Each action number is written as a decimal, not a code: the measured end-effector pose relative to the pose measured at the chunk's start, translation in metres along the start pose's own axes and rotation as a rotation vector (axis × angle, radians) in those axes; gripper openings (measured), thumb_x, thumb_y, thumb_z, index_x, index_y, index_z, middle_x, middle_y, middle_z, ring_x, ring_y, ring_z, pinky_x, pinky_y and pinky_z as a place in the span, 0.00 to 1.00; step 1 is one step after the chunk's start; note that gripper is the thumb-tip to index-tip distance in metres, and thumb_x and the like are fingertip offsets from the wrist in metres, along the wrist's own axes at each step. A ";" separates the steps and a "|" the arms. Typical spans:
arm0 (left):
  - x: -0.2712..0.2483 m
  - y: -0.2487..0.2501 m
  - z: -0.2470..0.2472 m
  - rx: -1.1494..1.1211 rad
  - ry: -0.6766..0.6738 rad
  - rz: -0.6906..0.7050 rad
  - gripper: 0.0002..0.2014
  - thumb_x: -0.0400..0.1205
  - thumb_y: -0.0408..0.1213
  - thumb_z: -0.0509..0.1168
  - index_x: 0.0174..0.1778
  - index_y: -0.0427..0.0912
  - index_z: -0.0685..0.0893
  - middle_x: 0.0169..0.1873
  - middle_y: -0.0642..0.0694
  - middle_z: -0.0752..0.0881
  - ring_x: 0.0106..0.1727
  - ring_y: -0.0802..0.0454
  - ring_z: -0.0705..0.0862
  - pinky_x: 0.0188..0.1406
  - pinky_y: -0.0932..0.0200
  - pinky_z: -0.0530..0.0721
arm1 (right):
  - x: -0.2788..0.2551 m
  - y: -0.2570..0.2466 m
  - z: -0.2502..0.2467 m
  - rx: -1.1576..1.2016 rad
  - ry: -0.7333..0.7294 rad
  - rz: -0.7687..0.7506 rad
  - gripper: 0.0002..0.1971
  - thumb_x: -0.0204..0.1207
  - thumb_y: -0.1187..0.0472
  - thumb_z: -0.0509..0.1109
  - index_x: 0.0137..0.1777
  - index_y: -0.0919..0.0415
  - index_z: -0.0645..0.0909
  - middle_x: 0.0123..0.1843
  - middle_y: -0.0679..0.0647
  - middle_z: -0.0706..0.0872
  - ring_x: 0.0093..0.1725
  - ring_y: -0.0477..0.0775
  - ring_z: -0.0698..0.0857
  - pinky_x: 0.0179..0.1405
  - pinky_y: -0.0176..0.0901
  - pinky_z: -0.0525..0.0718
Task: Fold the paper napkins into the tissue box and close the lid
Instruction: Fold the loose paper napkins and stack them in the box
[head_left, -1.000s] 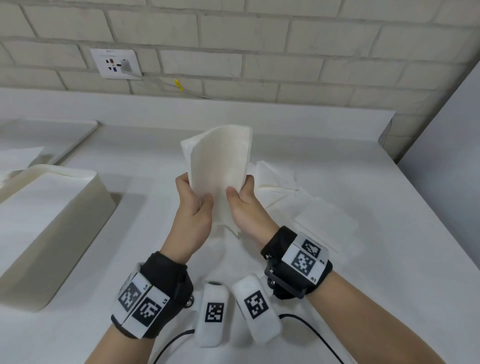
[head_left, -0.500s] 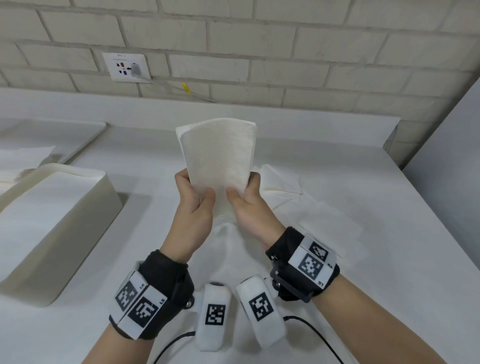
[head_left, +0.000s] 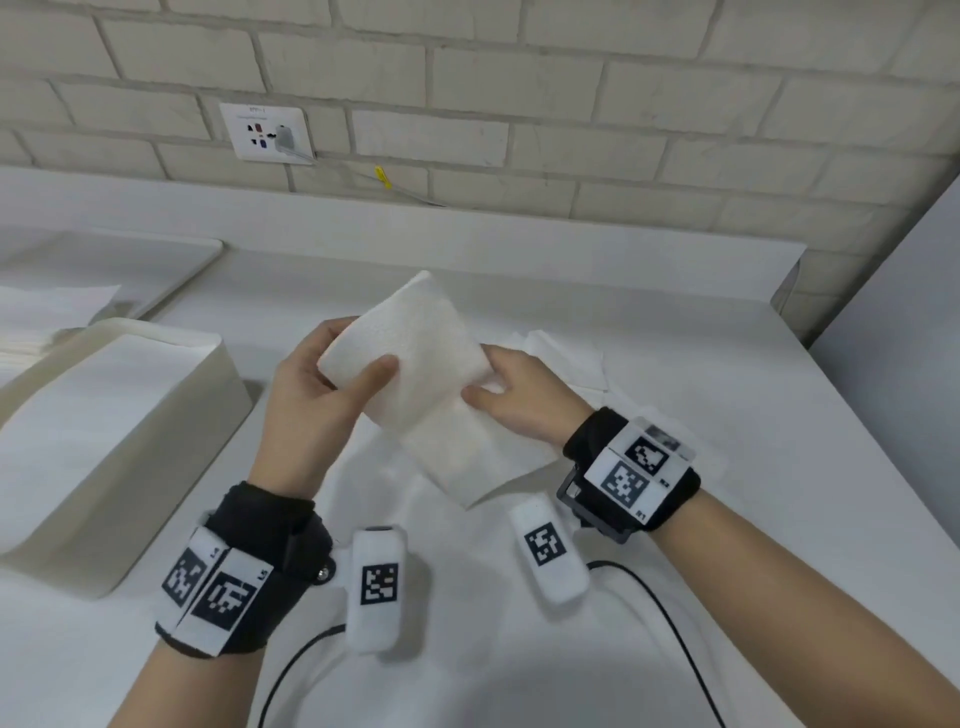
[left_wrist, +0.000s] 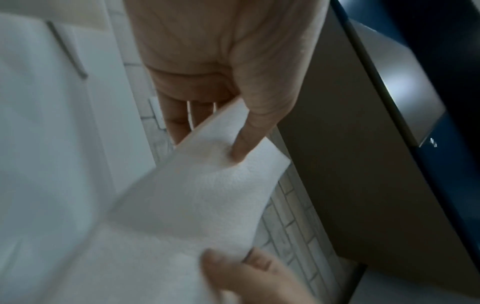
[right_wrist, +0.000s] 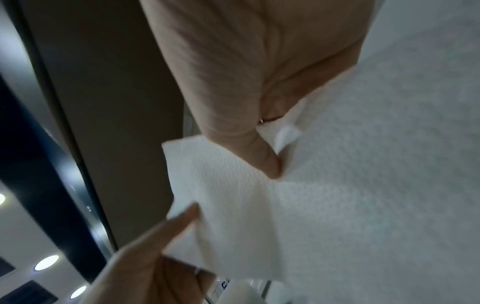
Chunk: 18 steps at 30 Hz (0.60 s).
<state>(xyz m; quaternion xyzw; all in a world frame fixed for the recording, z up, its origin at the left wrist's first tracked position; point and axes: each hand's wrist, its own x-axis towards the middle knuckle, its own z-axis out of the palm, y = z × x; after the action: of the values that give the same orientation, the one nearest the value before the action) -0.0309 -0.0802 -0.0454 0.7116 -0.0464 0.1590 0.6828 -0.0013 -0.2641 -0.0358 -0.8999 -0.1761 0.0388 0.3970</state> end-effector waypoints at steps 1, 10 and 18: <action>0.001 -0.003 -0.002 0.055 0.001 -0.006 0.11 0.72 0.35 0.74 0.45 0.55 0.83 0.37 0.61 0.88 0.40 0.62 0.85 0.38 0.72 0.81 | 0.002 -0.003 -0.007 -0.063 -0.023 -0.008 0.15 0.80 0.64 0.62 0.65 0.67 0.76 0.62 0.59 0.83 0.62 0.57 0.80 0.53 0.37 0.73; -0.007 -0.063 0.002 0.249 -0.102 -0.325 0.17 0.78 0.20 0.64 0.57 0.43 0.74 0.48 0.46 0.82 0.48 0.48 0.80 0.40 0.61 0.77 | 0.005 0.000 0.007 -0.778 -0.318 0.042 0.15 0.82 0.65 0.56 0.67 0.61 0.68 0.60 0.59 0.78 0.56 0.61 0.80 0.42 0.45 0.69; -0.003 -0.060 0.008 0.107 -0.046 -0.375 0.16 0.80 0.19 0.59 0.58 0.42 0.72 0.50 0.44 0.79 0.51 0.48 0.78 0.40 0.64 0.76 | 0.007 -0.006 -0.002 -0.767 -0.214 0.023 0.15 0.80 0.66 0.58 0.65 0.59 0.70 0.56 0.56 0.79 0.47 0.57 0.77 0.39 0.44 0.66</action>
<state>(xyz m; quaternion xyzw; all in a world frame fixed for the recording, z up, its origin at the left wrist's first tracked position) -0.0155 -0.0850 -0.1034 0.7466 0.0800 0.0147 0.6603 0.0041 -0.2590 -0.0296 -0.9757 -0.2082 0.0681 0.0109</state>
